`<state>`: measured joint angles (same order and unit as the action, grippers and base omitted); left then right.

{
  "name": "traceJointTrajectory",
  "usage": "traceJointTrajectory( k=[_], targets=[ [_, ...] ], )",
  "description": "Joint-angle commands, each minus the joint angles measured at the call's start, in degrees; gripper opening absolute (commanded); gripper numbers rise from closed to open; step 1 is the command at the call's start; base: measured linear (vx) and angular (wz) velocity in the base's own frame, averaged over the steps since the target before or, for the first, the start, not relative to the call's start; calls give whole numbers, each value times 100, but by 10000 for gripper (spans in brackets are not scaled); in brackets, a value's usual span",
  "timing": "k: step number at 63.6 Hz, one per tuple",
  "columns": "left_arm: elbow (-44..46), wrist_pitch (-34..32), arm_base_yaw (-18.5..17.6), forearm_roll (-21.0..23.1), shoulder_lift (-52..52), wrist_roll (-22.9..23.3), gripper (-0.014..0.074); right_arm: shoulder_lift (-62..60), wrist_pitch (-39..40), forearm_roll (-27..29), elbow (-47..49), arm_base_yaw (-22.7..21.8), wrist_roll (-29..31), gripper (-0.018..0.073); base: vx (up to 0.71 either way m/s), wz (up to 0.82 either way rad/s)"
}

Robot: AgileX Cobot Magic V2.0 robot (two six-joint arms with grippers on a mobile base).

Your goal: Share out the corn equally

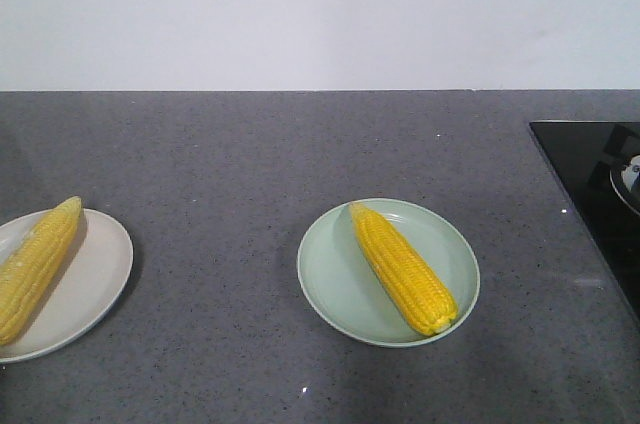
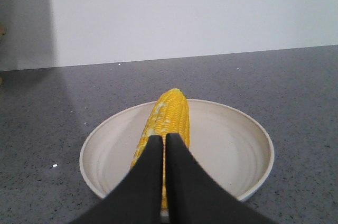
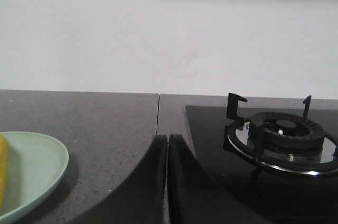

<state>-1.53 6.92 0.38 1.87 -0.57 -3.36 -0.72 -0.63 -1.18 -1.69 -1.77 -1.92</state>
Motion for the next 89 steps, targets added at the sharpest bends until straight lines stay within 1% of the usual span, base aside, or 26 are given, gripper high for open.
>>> traceJointTrajectory(
  k=[1,89],
  targets=[
    [13,-444,9,15,-99,51,-7,-33,578,-64,-59,-36,51,-4,0,0],
    [13,-444,9,15,-99,51,-7,-33,565,-52,-54,-36,50,-4,0,0]
  ],
)
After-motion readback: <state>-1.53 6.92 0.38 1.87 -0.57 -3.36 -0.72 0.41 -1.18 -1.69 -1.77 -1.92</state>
